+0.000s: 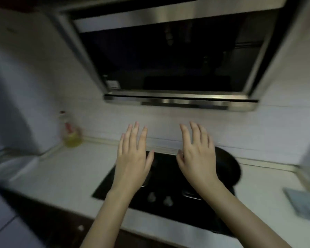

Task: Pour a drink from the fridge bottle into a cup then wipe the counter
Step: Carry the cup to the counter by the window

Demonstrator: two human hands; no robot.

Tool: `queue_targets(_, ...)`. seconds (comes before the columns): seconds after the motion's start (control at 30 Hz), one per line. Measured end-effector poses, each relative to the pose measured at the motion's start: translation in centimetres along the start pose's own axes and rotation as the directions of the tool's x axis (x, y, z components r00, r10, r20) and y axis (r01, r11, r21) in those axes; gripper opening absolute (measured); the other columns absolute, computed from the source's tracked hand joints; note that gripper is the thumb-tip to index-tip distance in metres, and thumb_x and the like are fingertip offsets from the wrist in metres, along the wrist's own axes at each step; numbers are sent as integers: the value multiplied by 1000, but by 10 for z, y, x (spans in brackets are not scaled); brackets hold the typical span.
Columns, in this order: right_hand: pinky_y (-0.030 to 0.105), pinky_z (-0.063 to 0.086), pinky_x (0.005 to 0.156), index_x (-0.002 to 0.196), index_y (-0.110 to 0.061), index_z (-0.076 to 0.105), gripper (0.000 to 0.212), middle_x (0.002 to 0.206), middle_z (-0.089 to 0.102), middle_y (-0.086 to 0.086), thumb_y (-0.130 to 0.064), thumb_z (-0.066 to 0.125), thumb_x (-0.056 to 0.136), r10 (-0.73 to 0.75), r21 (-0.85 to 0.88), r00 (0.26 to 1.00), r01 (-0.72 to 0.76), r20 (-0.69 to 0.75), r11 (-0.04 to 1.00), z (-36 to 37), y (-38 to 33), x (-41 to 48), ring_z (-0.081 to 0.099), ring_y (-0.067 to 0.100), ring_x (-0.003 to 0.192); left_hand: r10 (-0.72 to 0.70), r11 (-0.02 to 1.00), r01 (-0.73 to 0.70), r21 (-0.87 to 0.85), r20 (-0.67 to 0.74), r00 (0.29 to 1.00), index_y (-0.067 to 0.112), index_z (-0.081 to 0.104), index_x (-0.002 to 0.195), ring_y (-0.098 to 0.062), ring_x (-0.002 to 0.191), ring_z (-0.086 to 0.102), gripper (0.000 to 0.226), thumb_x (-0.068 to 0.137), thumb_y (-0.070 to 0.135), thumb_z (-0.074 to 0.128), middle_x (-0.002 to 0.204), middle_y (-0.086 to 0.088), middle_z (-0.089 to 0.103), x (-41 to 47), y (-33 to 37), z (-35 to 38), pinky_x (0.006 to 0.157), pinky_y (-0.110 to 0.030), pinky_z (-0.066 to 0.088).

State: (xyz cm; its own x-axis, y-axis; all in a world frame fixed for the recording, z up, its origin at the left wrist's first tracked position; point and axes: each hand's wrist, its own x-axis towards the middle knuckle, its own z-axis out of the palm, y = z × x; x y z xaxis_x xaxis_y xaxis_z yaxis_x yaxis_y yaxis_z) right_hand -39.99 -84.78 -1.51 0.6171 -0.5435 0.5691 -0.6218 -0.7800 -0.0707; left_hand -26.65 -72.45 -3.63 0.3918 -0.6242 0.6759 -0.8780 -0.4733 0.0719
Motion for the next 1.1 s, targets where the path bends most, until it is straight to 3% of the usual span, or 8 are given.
queue_targets(0.17, 47, 26, 113, 148, -13, 26, 75, 152, 24, 21, -18, 56, 79, 164, -90, 985, -168, -47, 982, -25, 127, -21, 25, 36, 139, 127, 974, -120, -190, 21, 992, 14, 26, 152, -26, 148, 18, 63, 97, 31, 51, 159, -11, 24, 31, 134, 46, 119, -45, 22)
queue_targets(0.4, 45, 23, 115, 150, -14, 22, 74, 156, 17, 20, -12, 53, 82, 381, -162, 924, -381, -37, 910, -42, 255, -71, 19, 35, 143, 322, 907, -282, -314, 83, 943, 15, 27, 151, -26, 148, 20, 60, 98, 31, 50, 158, -10, 27, 45, 266, 94, 118, -39, 12)
queue_targets(0.53, 47, 29, 111, 148, -11, 29, 77, 152, 26, 22, -7, 54, 75, 481, -199, 876, -480, -44, 855, -47, 289, -92, 28, 37, 139, 434, 845, -359, -398, 116, 893, 15, 27, 152, -27, 148, 21, 61, 97, 29, 52, 159, -10, 26, 46, 315, 115, 119, -46, 23)
queue_targets(0.7, 51, 35, 108, 143, -7, 38, 80, 146, 37, 24, 0, 57, 65, 560, -254, 819, -572, -126, 780, -53, 318, -100, 36, 40, 134, 549, 752, -439, -492, 98, 830, 16, 26, 152, -27, 149, 17, 61, 98, 28, 51, 160, -8, 23, 58, 350, 135, 119, -48, 23)
queue_targets(0.97, 48, 28, 113, 148, -12, 31, 78, 153, 30, 19, -5, 55, 74, 664, -398, 728, -667, -171, 630, -63, 343, -116, 28, 36, 140, 638, 602, -481, -638, 23, 769, 14, 34, 149, -30, 146, 26, 57, 97, 26, 54, 157, -11, 30, 73, 405, 160, 117, -46, 23)
queue_targets(1.1, 44, 22, 115, 150, -16, 21, 80, 156, 21, 14, -11, 53, 77, 739, -490, 659, -694, -139, 527, -74, 358, -147, 19, 32, 143, 697, 540, -490, -684, 38, 716, 17, 27, 152, -28, 148, 19, 58, 99, 31, 48, 160, -9, 23, 61, 438, 170, 119, -42, 20)
